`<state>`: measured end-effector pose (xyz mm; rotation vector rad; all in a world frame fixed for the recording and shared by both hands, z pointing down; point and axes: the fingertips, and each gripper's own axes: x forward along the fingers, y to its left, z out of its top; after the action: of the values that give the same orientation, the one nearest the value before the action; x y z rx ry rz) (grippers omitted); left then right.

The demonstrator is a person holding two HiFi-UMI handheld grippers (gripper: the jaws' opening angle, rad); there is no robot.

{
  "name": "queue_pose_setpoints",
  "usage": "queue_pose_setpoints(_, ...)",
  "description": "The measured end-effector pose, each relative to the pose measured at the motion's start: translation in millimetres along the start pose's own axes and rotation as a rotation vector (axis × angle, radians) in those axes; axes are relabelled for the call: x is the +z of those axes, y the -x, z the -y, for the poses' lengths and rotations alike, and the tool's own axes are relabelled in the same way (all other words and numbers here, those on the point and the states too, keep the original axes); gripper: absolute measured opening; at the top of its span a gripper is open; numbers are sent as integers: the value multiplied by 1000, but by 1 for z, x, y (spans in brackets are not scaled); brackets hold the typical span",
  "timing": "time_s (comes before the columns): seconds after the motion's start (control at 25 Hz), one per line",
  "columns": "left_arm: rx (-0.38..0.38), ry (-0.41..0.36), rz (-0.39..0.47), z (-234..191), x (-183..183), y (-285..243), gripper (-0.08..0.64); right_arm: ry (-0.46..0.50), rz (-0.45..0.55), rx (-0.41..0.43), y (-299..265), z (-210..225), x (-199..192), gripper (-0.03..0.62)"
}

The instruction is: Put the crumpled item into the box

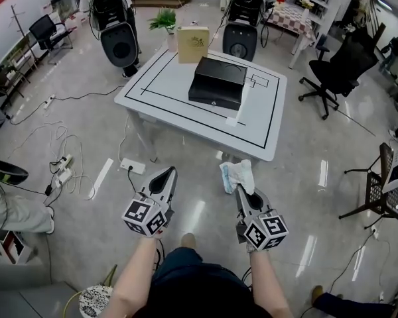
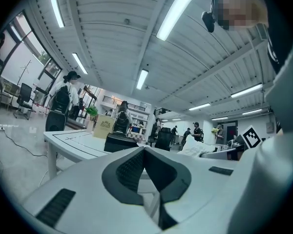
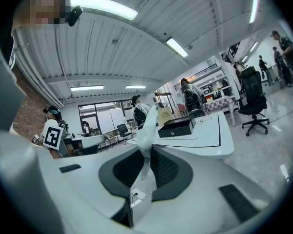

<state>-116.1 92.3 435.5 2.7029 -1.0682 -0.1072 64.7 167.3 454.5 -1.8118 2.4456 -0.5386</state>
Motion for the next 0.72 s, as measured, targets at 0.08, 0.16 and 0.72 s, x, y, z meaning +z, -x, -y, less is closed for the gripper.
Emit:
queue_pose_setpoints(0.08, -4, 5, -4, -10, 0, -9, -8, 1, 0, -3, -11, 2, 3, 40)
queue_pose_setpoints(0.16, -8, 9, -5, -19, 1, -18, -8, 4, 1, -7, -23, 5, 6, 40)
queue_pose_setpoints(0.72, -37, 2, -26, -63, 2, -60, -8, -13, 4, -26, -79, 20, 7, 40)
